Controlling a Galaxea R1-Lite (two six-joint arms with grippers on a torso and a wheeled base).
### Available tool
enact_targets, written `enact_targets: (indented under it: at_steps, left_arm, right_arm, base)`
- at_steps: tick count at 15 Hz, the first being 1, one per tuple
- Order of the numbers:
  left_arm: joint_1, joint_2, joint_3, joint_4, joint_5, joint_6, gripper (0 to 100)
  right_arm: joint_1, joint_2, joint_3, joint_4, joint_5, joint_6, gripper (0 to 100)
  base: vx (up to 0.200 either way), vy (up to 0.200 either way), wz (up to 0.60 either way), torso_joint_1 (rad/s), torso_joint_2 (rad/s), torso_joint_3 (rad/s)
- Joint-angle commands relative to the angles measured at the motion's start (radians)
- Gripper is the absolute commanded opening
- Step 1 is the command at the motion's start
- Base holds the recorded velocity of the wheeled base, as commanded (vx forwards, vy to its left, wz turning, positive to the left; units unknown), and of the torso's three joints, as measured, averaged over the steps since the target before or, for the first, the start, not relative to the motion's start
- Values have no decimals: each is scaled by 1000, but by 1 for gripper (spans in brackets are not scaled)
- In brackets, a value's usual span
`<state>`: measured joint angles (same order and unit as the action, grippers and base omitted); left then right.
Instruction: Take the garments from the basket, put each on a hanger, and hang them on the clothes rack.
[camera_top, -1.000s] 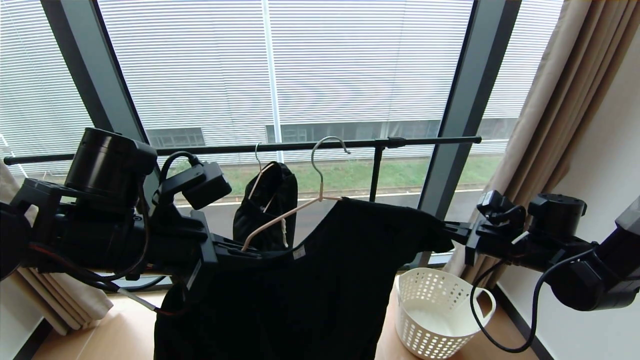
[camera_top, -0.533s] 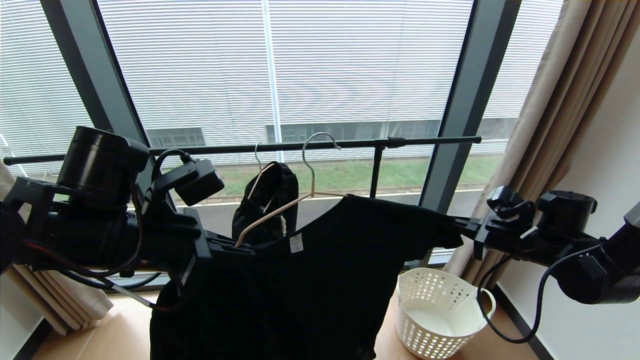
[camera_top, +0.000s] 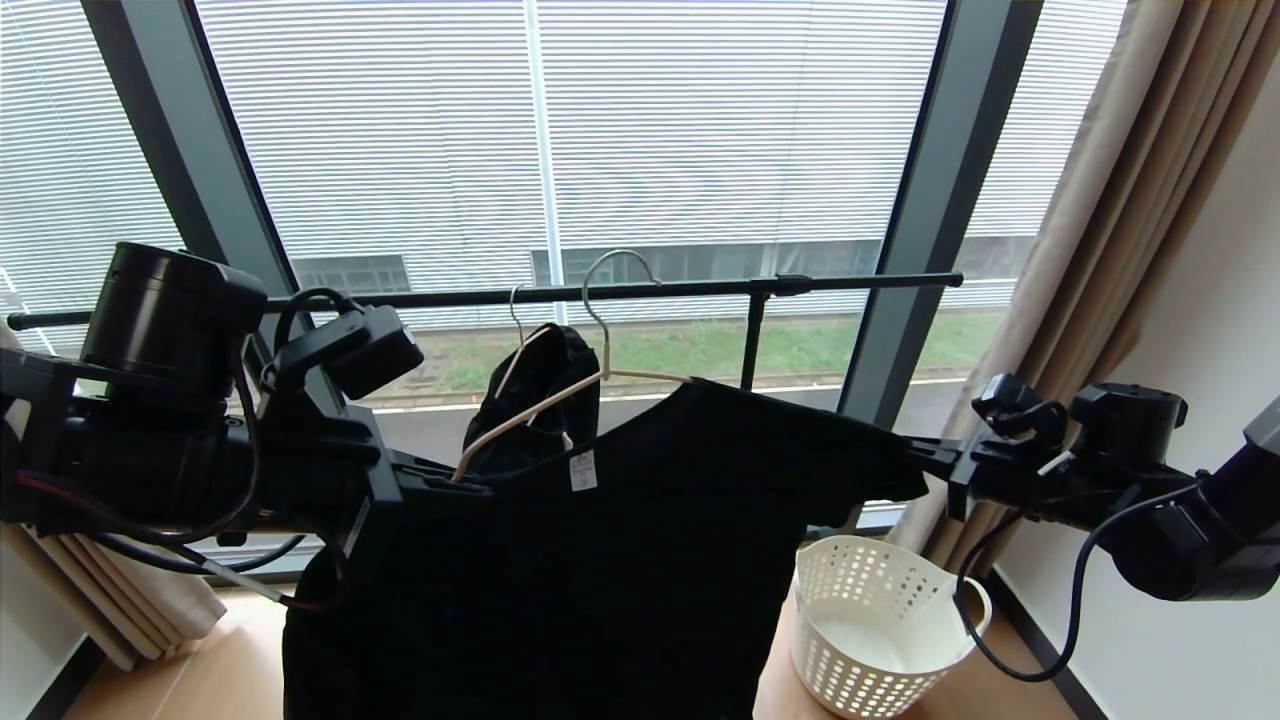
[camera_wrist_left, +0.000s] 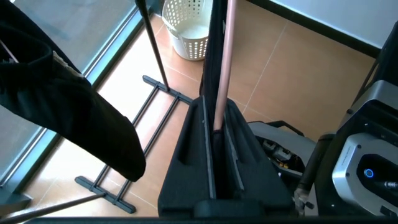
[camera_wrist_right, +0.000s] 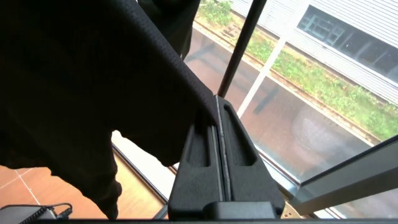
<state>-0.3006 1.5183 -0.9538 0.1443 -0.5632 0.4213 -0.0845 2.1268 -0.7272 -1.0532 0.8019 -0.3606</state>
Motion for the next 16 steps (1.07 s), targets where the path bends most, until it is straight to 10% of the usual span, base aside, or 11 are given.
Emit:
enact_targets:
  at_steps: [1, 2, 5, 8, 11, 16]
  left_arm:
    - [5, 6, 0, 0, 0, -1, 0]
    - [5, 14, -3, 0, 0, -6, 0]
    - [2, 39, -3, -72, 3, -84, 0]
    - [-2, 68, -8, -103, 8, -160, 0]
    - [-12, 112, -33, -103, 29, -196, 0]
    - [-120, 253, -201, -104, 266, -389, 0]
  right_arm:
    - [6, -4, 9, 2, 0, -3, 0]
    - [11, -2, 17, 1, -1, -8, 100]
    - [81, -13, 28, 5, -29, -3, 100]
    - [224, -67, 66, 4, -207, 23, 100]
    - [325, -140, 69, 5, -302, 164, 100]
    - [414, -226, -9, 75, -486, 338, 100]
  base:
    - [0, 0, 0, 0, 0, 0]
    - [0, 0, 0, 0, 0, 0]
    - [0, 0, 0, 0, 0, 0]
    - [0, 0, 0, 0, 0, 0]
    - [0, 0, 0, 0, 0, 0]
    - [0, 0, 0, 0, 0, 0]
